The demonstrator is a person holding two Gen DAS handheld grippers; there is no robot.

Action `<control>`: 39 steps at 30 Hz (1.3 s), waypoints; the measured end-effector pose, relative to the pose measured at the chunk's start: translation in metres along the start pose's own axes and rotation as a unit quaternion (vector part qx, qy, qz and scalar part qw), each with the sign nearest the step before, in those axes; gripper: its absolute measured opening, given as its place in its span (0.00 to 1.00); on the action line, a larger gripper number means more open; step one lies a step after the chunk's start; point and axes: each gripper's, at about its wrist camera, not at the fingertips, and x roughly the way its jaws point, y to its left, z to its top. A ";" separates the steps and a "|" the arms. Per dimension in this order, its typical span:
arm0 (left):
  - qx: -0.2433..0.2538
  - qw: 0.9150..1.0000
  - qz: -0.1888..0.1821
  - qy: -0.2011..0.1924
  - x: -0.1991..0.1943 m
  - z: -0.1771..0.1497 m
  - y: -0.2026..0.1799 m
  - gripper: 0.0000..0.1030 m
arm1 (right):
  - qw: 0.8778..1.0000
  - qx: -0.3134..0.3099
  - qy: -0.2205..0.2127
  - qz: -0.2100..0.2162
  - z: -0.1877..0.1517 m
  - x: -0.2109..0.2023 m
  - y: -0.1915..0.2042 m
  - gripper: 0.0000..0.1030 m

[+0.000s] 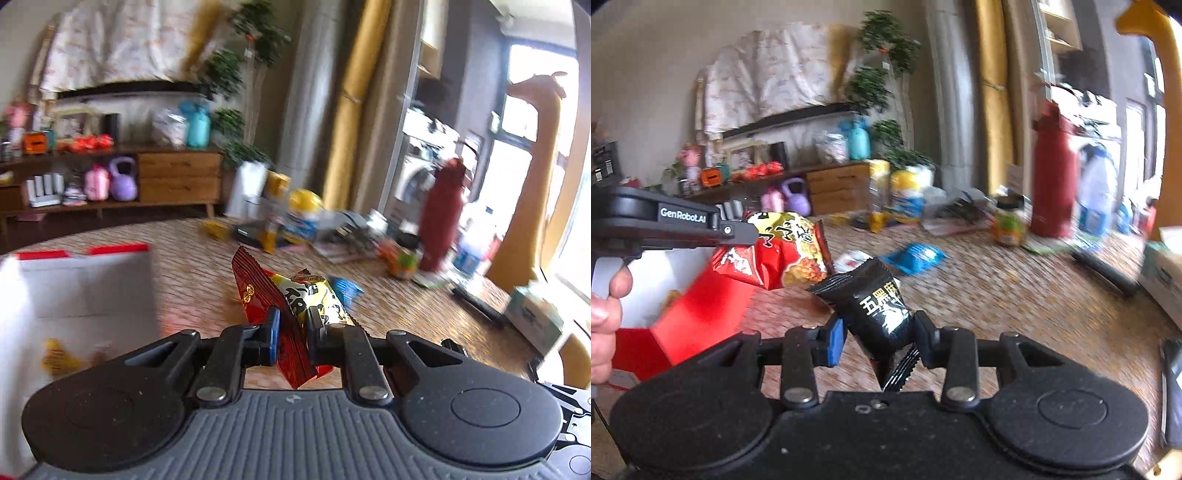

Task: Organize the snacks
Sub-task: 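Lift both held packets and carry them over the cardboard box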

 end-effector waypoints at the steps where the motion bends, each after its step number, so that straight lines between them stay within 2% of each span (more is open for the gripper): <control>1: -0.005 1.000 0.009 -0.007 -0.008 0.002 0.008 0.14 | 1.000 -0.007 -0.005 0.008 0.004 0.001 0.008 0.36; 10: -0.041 0.994 0.093 -0.048 -0.062 0.010 0.072 0.14 | 0.992 -0.069 -0.044 0.096 0.035 0.006 0.080 0.36; 18: -0.068 0.985 0.153 -0.037 -0.069 0.004 0.124 0.14 | 0.982 -0.098 -0.035 0.158 0.051 0.021 0.130 0.36; 21: -0.078 0.983 0.162 -0.023 -0.063 0.002 0.141 0.14 | 0.979 -0.097 -0.017 0.176 0.060 0.039 0.143 0.36; 30: -0.071 0.981 0.180 0.012 -0.034 0.008 0.170 0.14 | 0.973 -0.124 0.054 0.185 0.074 0.097 0.184 0.35; 34: -0.061 0.979 0.194 0.030 -0.017 0.013 0.181 0.14 | 0.969 -0.143 0.099 0.174 0.078 0.123 0.205 0.36; 39: -0.056 0.978 0.197 0.051 0.002 0.017 0.188 0.14 | 0.963 -0.168 0.133 0.163 0.073 0.142 0.224 0.36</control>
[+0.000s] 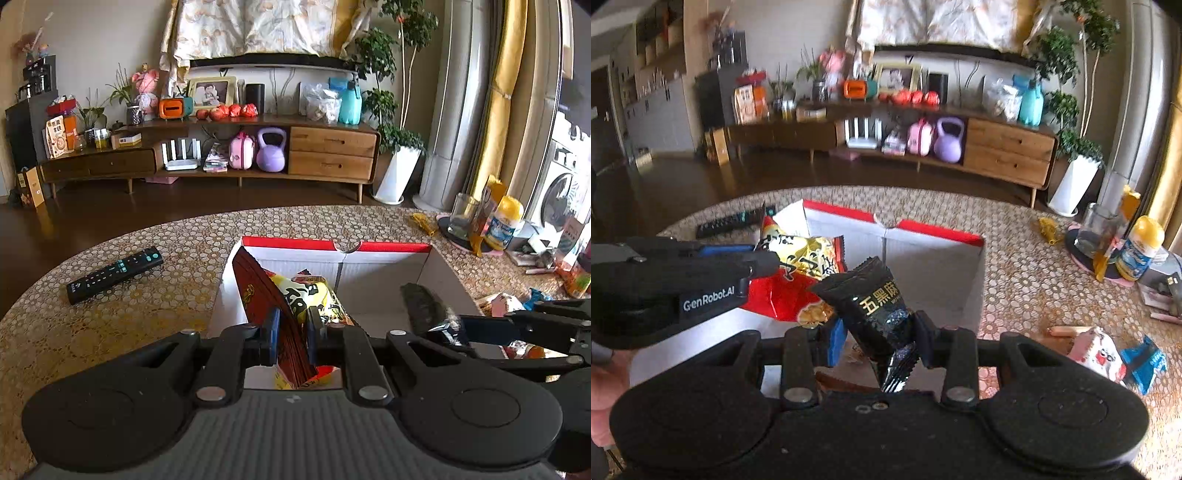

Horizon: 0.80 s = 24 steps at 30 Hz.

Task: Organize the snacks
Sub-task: 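Lift both held packets and carry them over the cardboard box, then lower both packets into the box and open both tools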

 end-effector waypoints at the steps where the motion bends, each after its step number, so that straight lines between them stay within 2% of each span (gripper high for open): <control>1: 0.002 1.000 -0.001 0.004 0.004 0.000 0.000 0.14 | 1.000 -0.001 0.009 0.000 0.000 0.005 0.000 0.36; 9: 0.007 1.000 -0.002 0.020 0.019 -0.004 -0.002 0.14 | 0.999 0.008 0.039 -0.002 -0.002 0.026 0.002 0.36; 24: 0.004 0.999 0.011 0.034 0.024 -0.004 -0.004 0.15 | 1.000 0.020 0.021 -0.007 0.004 0.017 -0.004 0.40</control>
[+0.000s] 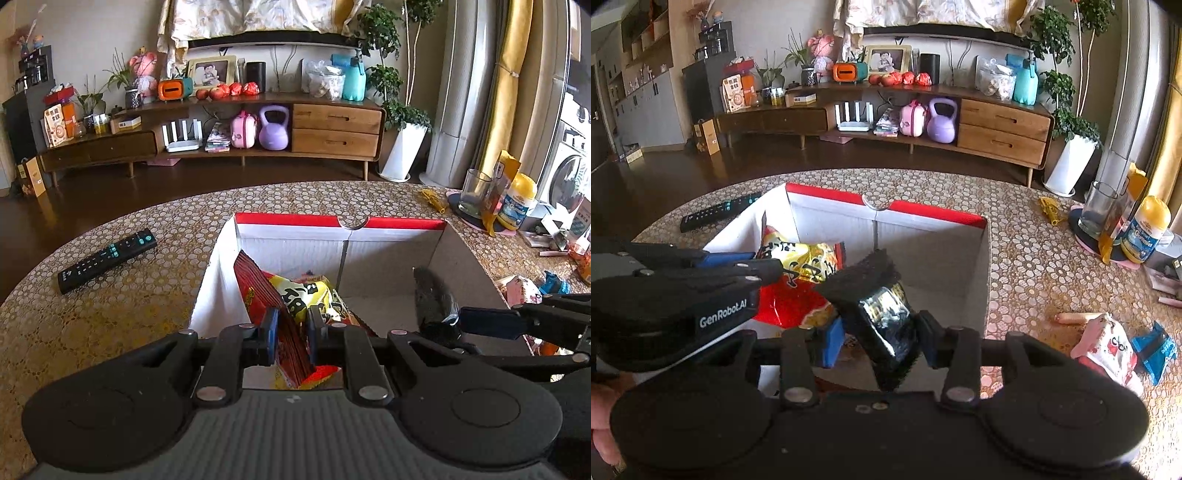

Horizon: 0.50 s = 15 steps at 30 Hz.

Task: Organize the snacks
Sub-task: 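Lower both packets into the box and open both tools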

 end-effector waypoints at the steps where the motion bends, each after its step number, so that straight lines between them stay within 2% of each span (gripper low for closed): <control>1: 0.001 1.000 0.001 0.001 -0.001 0.000 -0.001 0.16 | 1.000 0.002 -0.003 -0.001 0.000 -0.002 0.000 0.41; 3: 0.003 1.000 0.008 0.003 -0.001 0.001 -0.002 0.17 | 1.000 0.006 -0.012 -0.001 0.001 -0.008 -0.002 0.46; 8: 0.002 1.000 0.007 -0.010 -0.013 0.004 -0.002 0.19 | 0.999 0.012 -0.043 -0.003 0.002 -0.028 -0.005 0.47; 11: 0.001 1.000 0.013 -0.016 -0.018 0.005 -0.003 0.31 | 0.997 0.031 -0.066 -0.002 -0.001 -0.045 -0.013 0.48; 12: -0.002 1.000 0.010 -0.020 -0.022 0.005 -0.003 0.39 | 0.997 0.036 -0.072 -0.003 -0.003 -0.050 -0.016 0.48; 13: -0.006 1.000 0.008 -0.023 -0.025 0.005 -0.003 0.52 | 0.996 0.044 -0.079 -0.005 -0.006 -0.056 -0.019 0.48; 15: -0.014 0.999 0.002 -0.037 -0.034 0.004 -0.003 0.60 | 0.994 0.056 -0.088 -0.010 -0.014 -0.067 -0.027 0.48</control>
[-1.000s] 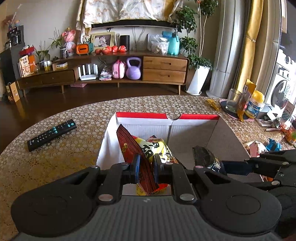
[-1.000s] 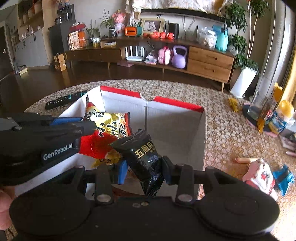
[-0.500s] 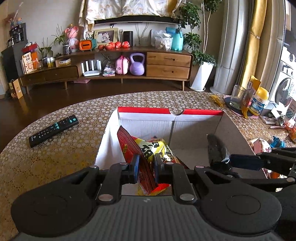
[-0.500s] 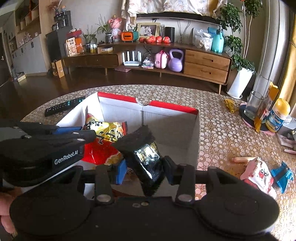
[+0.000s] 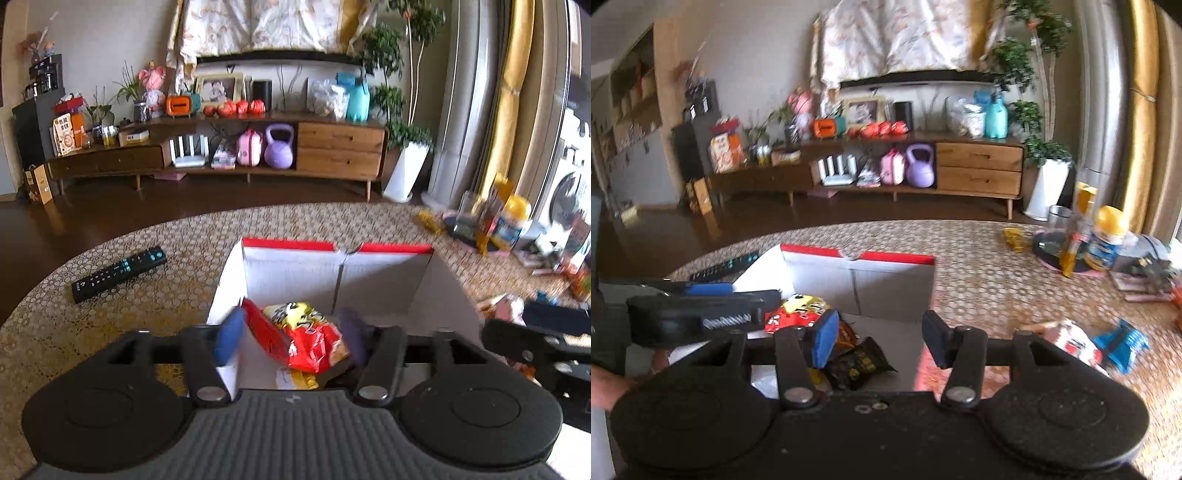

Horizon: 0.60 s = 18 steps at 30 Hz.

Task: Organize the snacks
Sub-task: 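Lower both packets into the box and open both tools, then move both tools back toward the remaining snacks on the table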

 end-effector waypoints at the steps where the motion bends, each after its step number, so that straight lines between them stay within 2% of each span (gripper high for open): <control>1: -0.002 1.000 -0.006 -0.006 -0.005 0.000 -0.001 0.60 | 1.000 0.006 -0.005 -0.005 -0.003 -0.006 -0.005 0.48; 8: 0.000 0.999 -0.033 -0.026 -0.029 0.001 -0.021 0.61 | 0.998 0.051 -0.011 -0.037 -0.028 -0.030 -0.043 0.48; 11: 0.000 0.998 -0.043 -0.036 -0.037 0.000 -0.030 0.70 | 0.997 0.065 -0.014 -0.049 -0.036 -0.037 -0.055 0.49; 15: 0.009 0.997 -0.061 -0.042 -0.045 0.000 -0.044 0.71 | 0.994 0.080 -0.019 -0.065 -0.047 -0.046 -0.067 0.50; 18: 0.011 0.997 -0.069 -0.045 -0.047 -0.001 -0.054 0.76 | 0.993 0.087 -0.023 -0.078 -0.054 -0.052 -0.076 0.51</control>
